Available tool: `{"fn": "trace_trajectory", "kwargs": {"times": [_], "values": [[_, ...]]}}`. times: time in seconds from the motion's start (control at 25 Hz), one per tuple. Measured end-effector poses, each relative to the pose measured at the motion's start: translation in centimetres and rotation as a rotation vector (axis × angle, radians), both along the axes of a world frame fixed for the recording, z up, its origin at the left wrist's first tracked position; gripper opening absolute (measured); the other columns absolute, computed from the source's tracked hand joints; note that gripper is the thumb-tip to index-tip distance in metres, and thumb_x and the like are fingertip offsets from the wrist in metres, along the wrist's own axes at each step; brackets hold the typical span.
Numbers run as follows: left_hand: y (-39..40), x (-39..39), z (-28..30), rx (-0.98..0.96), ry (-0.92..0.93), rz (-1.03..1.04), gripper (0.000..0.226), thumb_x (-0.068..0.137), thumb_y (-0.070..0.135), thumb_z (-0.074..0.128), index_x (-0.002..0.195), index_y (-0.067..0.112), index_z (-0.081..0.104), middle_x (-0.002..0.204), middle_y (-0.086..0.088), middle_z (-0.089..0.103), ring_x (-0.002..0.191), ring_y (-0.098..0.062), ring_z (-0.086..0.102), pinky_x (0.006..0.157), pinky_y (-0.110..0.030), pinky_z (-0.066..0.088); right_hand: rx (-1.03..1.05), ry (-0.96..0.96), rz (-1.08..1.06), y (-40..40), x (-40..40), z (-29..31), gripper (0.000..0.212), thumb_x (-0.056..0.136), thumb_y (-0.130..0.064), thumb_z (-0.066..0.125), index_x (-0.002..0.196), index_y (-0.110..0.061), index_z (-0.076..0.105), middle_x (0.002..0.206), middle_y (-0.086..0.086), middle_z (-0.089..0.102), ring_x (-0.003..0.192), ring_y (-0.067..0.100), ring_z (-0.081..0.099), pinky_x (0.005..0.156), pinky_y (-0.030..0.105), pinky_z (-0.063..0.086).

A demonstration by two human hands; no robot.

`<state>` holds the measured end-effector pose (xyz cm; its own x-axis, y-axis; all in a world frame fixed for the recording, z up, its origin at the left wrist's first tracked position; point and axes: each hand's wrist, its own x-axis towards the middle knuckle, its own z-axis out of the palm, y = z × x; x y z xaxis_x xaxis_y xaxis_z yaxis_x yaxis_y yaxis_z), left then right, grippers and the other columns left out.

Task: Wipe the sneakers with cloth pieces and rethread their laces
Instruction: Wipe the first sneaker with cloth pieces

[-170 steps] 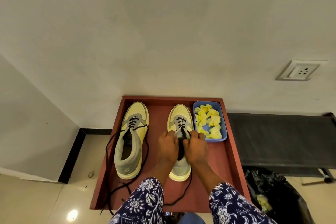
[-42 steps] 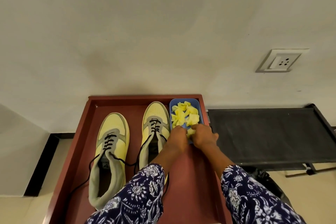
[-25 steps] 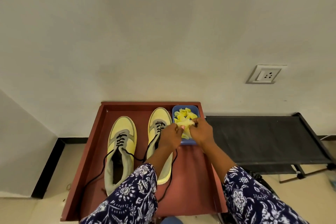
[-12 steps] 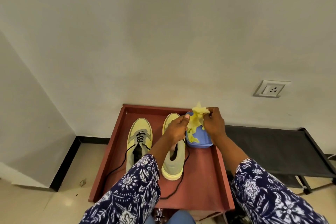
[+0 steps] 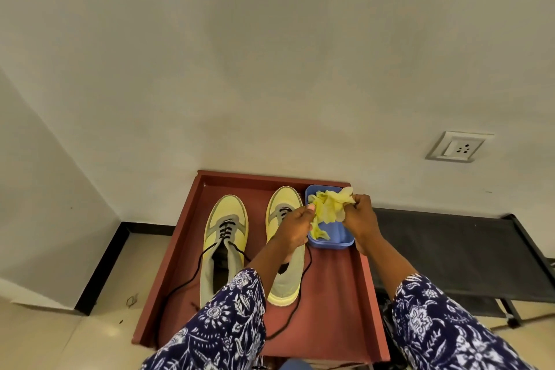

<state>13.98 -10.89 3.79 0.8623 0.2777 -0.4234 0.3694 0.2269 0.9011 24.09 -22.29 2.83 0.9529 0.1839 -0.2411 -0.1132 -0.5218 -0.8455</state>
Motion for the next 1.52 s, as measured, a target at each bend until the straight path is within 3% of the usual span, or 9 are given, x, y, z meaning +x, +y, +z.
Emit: {"fn": "trace_trajectory", "kwargs": {"times": [0.12, 0.28, 0.44, 0.68, 0.92, 1.04, 1.16, 1.32, 1.52], "values": [[-1.0, 1.1, -0.8, -0.031, 0.012, -0.013, 0.024, 0.098, 0.036, 0.038, 0.078, 0.029, 0.051, 0.075, 0.009, 0.041, 0.065, -0.006, 0.038, 0.058, -0.021, 0.031, 0.056, 0.042, 0.035, -0.3, 0.9, -1.9, 0.028, 0.085, -0.02, 0.046, 0.107, -0.004, 0.052, 0.084, 0.004, 0.058, 0.07, 0.019, 0.057, 0.057, 0.029, 0.047], [-1.9, 2.2, -1.9, -0.023, 0.032, -0.029, 0.02, 0.098, 0.034, 0.038, 0.086, 0.031, 0.054, 0.09, 0.004, 0.054, 0.076, -0.007, 0.049, 0.063, -0.021, 0.037, 0.176, 0.141, 0.024, -0.2, -0.3, -0.9, 0.013, 0.093, -0.01, 0.043, 0.105, -0.012, 0.047, 0.097, 0.007, 0.058, 0.087, 0.022, 0.056, 0.078, 0.04, 0.047], [-2.0, 2.8, -3.1, -0.034, 0.042, 0.0, 0.02, 0.098, 0.032, 0.039, 0.087, 0.029, 0.055, 0.094, 0.0, 0.053, 0.086, -0.013, 0.049, 0.064, -0.022, 0.037, 0.172, 0.166, 0.056, -0.4, 0.0, -2.2, 0.02, 0.091, -0.006, 0.046, 0.111, -0.008, 0.049, 0.113, 0.016, 0.057, 0.105, 0.031, 0.056, 0.092, 0.047, 0.047], [-2.2, 3.3, -4.4, -0.076, 0.061, 0.055, 0.025, 0.096, 0.023, 0.043, 0.12, 0.015, 0.049, 0.103, -0.006, 0.058, 0.09, -0.017, 0.054, 0.069, -0.025, 0.041, 0.01, 0.02, 0.123, -0.3, 0.2, -3.9, 0.021, 0.082, -0.004, 0.059, 0.103, -0.005, 0.061, 0.113, 0.014, 0.056, 0.106, 0.028, 0.058, 0.093, 0.046, 0.05], [-2.0, 2.9, -4.4, -0.112, 0.025, 0.06, 0.041, 0.097, 0.016, 0.044, 0.131, 0.039, 0.039, 0.104, 0.003, 0.058, 0.085, -0.014, 0.052, 0.067, -0.025, 0.042, -0.035, 0.019, 0.152, -0.4, 0.0, -4.0, 0.013, 0.083, -0.002, 0.06, 0.096, -0.002, 0.059, 0.123, 0.003, 0.03, 0.119, 0.021, 0.044, 0.108, 0.036, 0.038], [-2.1, 2.9, -4.5, -0.116, 0.029, 0.065, 0.037, 0.097, 0.011, 0.042, 0.128, 0.03, 0.046, 0.095, 0.005, 0.056, 0.075, -0.008, 0.05, 0.065, -0.023, 0.042, -0.016, -0.008, 0.181, -0.3, 0.1, -4.2, 0.012, 0.082, -0.004, 0.062, 0.093, 0.0, 0.062, 0.141, 0.003, 0.03, 0.128, 0.021, 0.04, 0.11, 0.039, 0.035], [-2.1, 3.1, -4.5, -0.095, 0.051, 0.064, 0.031, 0.097, 0.009, 0.04, 0.126, 0.019, 0.049, 0.102, -0.001, 0.056, 0.078, -0.007, 0.052, 0.067, -0.023, 0.045, 0.017, -0.013, 0.153, -0.2, 0.2, -4.3, 0.013, 0.082, -0.003, 0.061, 0.095, -0.004, 0.062, 0.14, 0.003, 0.034, 0.125, 0.019, 0.042, 0.109, 0.038, 0.037], [-2.0, 3.4, -4.9, -0.07, 0.048, 0.14, 0.03, 0.095, 0.006, 0.044, 0.123, 0.014, 0.05, 0.108, -0.008, 0.057, 0.084, -0.015, 0.055, 0.065, -0.025, 0.047, 0.027, -0.047, 0.051, -0.2, 0.4, -4.1, 0.03, 0.082, 0.002, 0.052, 0.109, -0.009, 0.06, 0.125, 0.01, 0.049, 0.106, 0.02, 0.052, 0.092, 0.037, 0.049], [-2.2, 3.6, -5.0, -0.106, 0.04, 0.181, 0.03, 0.094, 0.004, 0.044, 0.123, 0.013, 0.049, 0.108, -0.007, 0.056, 0.079, -0.013, 0.054, 0.062, -0.023, 0.046, -0.141, -0.165, 0.048, -0.5, 1.1, -4.5, 0.04, 0.082, 0.007, 0.049, 0.12, -0.003, 0.054, 0.12, 0.017, 0.056, 0.108, 0.032, 0.056, 0.09, 0.038, 0.047]]}}
